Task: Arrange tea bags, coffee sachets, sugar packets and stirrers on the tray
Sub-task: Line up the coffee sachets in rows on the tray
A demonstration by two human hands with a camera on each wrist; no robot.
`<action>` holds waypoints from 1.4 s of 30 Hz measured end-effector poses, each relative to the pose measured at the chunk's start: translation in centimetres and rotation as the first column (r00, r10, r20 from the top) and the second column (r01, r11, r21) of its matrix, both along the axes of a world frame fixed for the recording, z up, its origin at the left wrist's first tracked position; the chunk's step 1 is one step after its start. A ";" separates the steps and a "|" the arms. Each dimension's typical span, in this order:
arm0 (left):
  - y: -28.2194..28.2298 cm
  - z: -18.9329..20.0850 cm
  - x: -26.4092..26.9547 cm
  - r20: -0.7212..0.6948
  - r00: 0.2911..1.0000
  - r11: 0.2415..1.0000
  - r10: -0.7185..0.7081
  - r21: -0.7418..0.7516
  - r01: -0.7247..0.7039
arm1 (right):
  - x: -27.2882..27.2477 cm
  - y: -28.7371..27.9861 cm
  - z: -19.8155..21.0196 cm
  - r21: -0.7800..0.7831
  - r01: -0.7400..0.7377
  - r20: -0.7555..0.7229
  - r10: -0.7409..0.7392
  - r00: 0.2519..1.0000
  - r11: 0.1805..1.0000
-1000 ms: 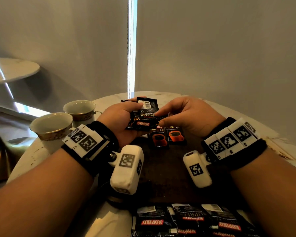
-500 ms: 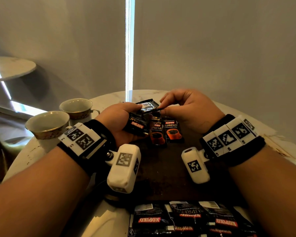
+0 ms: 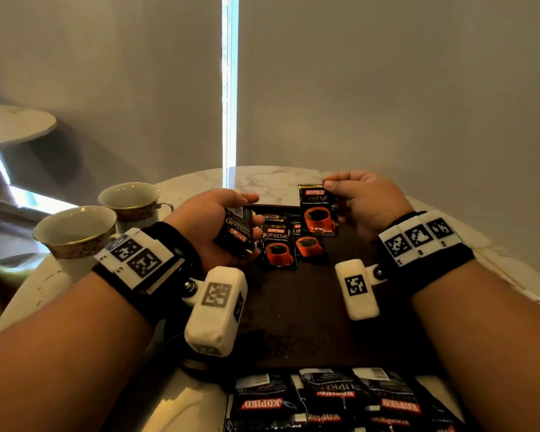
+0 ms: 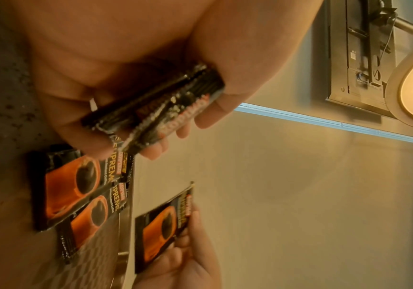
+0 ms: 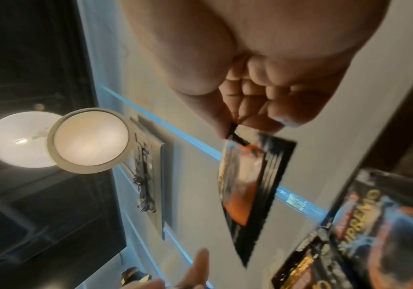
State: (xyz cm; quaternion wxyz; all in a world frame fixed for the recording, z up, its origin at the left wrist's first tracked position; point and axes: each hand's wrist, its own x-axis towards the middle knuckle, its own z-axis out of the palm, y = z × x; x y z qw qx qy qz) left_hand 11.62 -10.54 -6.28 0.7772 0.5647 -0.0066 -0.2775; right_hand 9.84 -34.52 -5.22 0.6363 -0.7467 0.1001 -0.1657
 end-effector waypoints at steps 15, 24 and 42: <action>0.0 0.1 -0.1 -0.002 0.997 0.995 -0.077 0.056 0.077 | 0.6 -1.6 -2.8 -0.072 -0.077 -0.359 0.046 0.932 0.994; -0.4 0.1 -0.6 0.004 0.995 0.989 -0.102 0.112 0.101 | 0.5 -1.4 -2.8 -0.108 -0.088 -0.365 0.043 0.930 0.990; -0.5 0.1 -0.6 -0.006 0.992 0.981 -0.123 0.148 0.122 | 0.1 -0.7 -2.2 -0.172 -0.106 -0.423 0.024 0.906 0.979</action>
